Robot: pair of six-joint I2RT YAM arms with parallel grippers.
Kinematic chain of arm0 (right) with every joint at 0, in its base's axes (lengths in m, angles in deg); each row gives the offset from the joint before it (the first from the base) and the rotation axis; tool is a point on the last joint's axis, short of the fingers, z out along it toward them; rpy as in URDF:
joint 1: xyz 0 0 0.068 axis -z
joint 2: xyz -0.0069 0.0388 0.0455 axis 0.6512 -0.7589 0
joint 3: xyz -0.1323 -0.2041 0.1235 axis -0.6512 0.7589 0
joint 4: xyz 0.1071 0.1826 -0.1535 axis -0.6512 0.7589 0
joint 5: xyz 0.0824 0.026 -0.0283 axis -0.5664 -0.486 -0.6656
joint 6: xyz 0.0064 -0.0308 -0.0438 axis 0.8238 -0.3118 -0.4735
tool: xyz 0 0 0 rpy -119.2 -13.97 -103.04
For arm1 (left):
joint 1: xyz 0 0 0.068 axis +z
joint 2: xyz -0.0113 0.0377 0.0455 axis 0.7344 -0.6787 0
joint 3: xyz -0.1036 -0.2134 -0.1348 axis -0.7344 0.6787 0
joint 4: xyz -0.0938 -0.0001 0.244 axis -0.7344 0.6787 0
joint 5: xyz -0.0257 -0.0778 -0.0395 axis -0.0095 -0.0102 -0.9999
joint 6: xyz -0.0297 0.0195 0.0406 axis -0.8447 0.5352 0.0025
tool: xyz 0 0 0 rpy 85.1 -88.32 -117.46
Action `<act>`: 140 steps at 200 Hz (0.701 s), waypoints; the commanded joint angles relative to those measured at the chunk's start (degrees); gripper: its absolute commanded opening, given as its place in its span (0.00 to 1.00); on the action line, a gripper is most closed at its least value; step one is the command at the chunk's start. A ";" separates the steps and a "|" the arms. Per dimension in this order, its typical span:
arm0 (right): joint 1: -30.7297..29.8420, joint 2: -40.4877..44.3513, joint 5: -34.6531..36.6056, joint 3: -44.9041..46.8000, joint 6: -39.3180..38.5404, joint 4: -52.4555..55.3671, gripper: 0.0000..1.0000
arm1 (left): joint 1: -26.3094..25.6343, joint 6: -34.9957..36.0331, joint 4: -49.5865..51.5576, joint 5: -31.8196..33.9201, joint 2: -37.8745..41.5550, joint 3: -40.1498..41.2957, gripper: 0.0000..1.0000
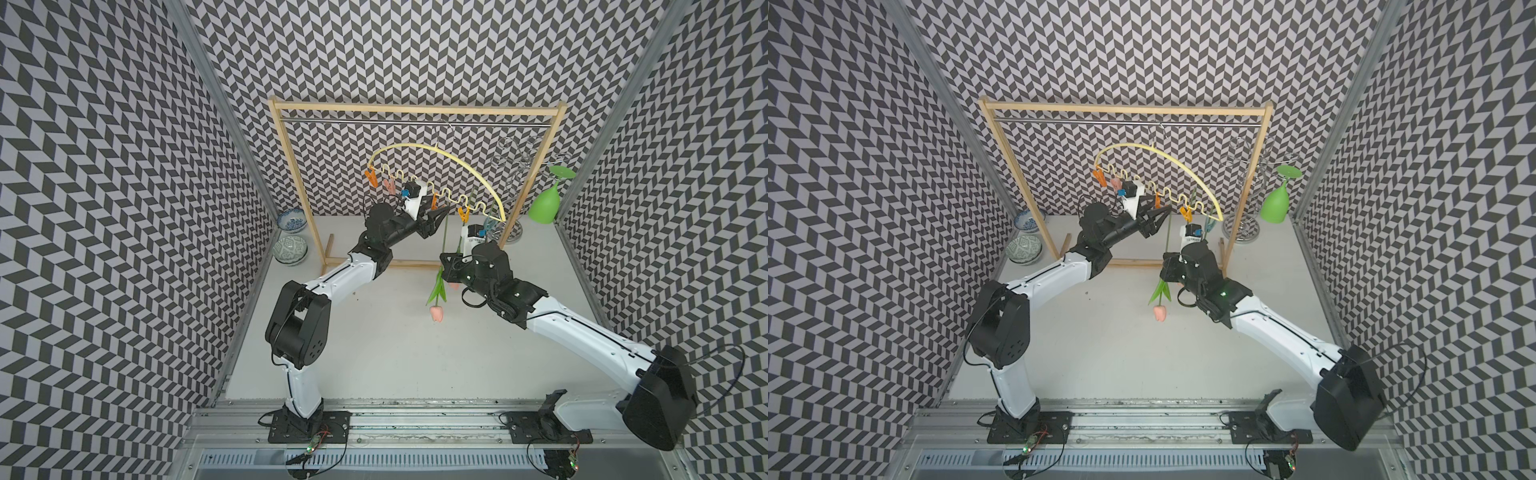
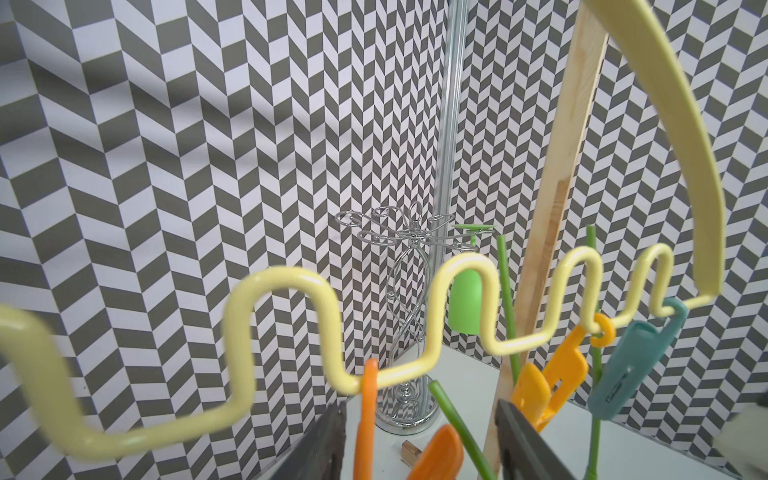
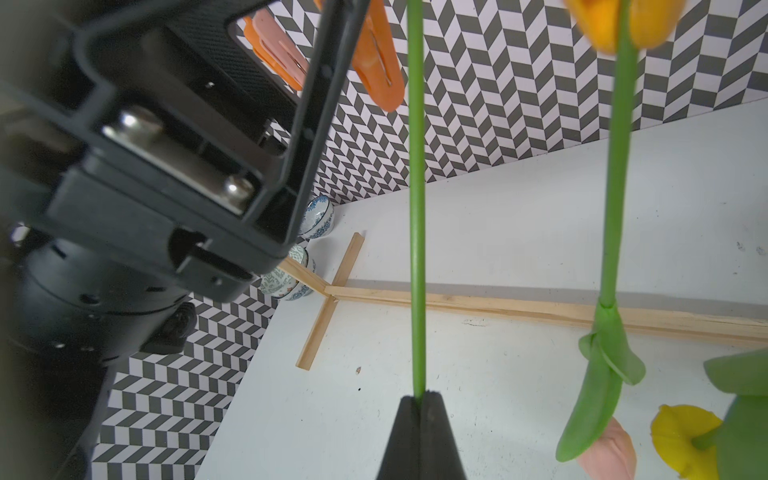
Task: Dry the flowers on a clothes hanger
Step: Open the clamp at the hanger.
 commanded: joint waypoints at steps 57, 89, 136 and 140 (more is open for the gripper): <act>0.36 0.55 -0.52 0.51 0.24 -2.27 0.00 | -0.76 0.08 0.83 1.67 -0.53 -2.76 0.42; 0.37 0.57 -0.75 0.67 0.31 -2.36 0.00 | -0.89 0.11 1.30 1.72 -0.83 -2.96 0.40; 0.41 -0.47 -1.42 0.55 0.89 -2.22 0.00 | -1.03 -0.24 1.47 1.70 -1.02 -2.96 0.34; 0.44 -0.81 -1.47 0.44 1.25 -2.00 0.00 | -1.09 -0.38 1.47 1.67 -0.92 -2.95 0.34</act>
